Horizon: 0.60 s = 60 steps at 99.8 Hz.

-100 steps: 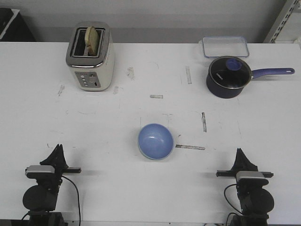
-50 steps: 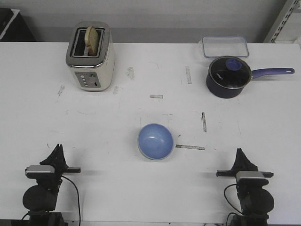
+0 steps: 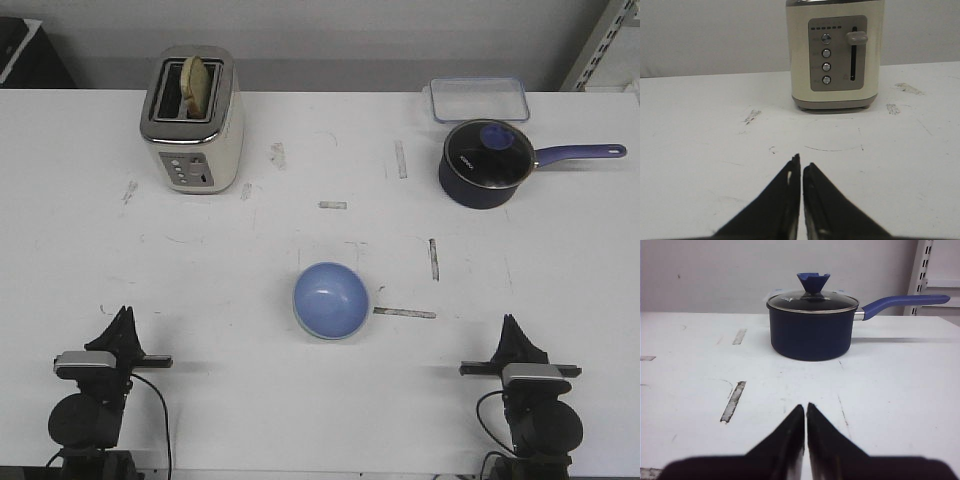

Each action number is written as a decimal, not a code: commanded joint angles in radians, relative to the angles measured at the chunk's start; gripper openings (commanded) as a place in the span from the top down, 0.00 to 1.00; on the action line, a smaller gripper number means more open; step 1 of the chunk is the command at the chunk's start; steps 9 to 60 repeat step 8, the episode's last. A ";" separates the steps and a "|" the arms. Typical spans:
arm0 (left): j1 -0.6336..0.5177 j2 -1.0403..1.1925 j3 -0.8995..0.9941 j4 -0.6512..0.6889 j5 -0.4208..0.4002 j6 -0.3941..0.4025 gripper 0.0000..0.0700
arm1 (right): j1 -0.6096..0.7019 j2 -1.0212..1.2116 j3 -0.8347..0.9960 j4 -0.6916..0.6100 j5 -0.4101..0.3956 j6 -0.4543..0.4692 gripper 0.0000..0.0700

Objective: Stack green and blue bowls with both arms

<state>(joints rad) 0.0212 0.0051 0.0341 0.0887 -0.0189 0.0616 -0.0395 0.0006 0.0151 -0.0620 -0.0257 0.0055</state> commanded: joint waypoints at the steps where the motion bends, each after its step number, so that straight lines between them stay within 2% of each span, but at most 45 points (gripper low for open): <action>1: -0.001 -0.002 -0.021 0.010 0.003 -0.002 1.00 | 0.000 0.000 -0.002 0.014 0.000 0.013 1.00; 60: -0.001 -0.002 -0.021 0.010 0.003 -0.002 1.00 | 0.000 0.000 -0.002 0.013 0.000 0.013 1.00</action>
